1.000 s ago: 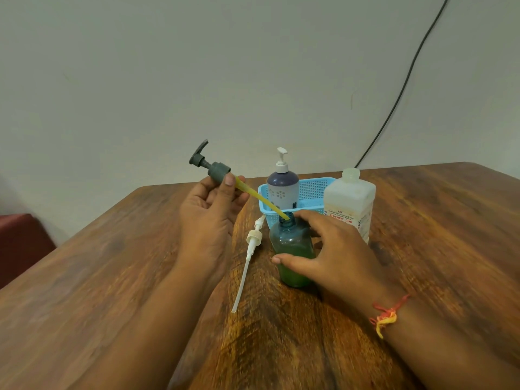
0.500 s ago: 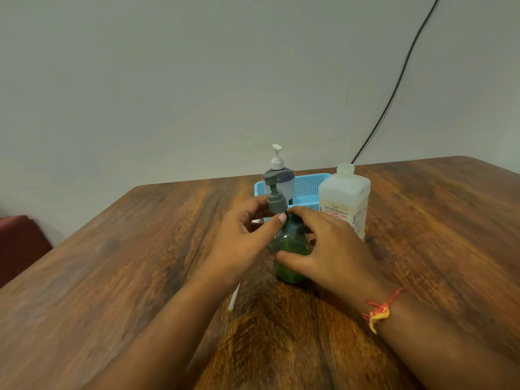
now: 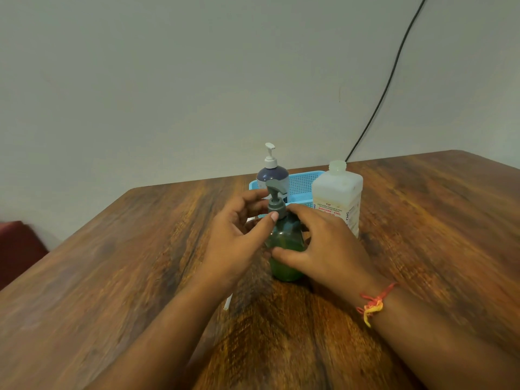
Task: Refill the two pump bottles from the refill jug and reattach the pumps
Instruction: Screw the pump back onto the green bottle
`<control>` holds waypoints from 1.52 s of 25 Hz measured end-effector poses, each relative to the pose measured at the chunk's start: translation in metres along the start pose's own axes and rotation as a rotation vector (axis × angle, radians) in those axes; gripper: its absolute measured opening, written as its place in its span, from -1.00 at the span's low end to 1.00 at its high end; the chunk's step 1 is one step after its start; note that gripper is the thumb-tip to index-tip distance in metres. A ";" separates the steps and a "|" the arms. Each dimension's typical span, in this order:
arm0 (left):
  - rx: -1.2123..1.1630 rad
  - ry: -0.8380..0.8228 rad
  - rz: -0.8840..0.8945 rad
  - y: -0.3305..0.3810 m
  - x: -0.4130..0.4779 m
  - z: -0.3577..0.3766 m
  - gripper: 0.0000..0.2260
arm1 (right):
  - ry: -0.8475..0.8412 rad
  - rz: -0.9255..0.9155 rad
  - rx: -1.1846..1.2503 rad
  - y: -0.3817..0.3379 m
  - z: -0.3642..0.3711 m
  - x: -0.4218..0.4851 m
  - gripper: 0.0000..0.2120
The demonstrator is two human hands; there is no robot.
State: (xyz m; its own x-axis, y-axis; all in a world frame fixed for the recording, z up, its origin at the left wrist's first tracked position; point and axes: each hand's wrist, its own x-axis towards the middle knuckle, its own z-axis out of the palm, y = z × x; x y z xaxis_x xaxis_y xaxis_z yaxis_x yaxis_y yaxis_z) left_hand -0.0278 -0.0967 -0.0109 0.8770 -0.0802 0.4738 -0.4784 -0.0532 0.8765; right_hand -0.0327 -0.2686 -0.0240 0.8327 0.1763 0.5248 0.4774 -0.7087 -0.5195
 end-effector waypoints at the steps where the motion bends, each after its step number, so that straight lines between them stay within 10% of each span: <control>1: 0.007 -0.016 -0.003 0.001 0.000 0.001 -0.70 | 0.004 0.005 0.009 0.001 0.000 0.000 -0.29; 38: -0.083 -0.013 -0.095 0.002 0.003 0.018 -0.59 | -0.022 0.016 0.203 0.012 0.001 0.005 -0.31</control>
State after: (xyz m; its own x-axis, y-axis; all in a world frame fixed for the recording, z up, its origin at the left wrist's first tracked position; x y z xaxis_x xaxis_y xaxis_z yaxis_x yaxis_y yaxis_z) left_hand -0.0266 -0.1152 -0.0091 0.9172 -0.0912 0.3879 -0.3876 0.0216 0.9216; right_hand -0.0224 -0.2758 -0.0283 0.8454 0.1830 0.5019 0.5092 -0.5599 -0.6536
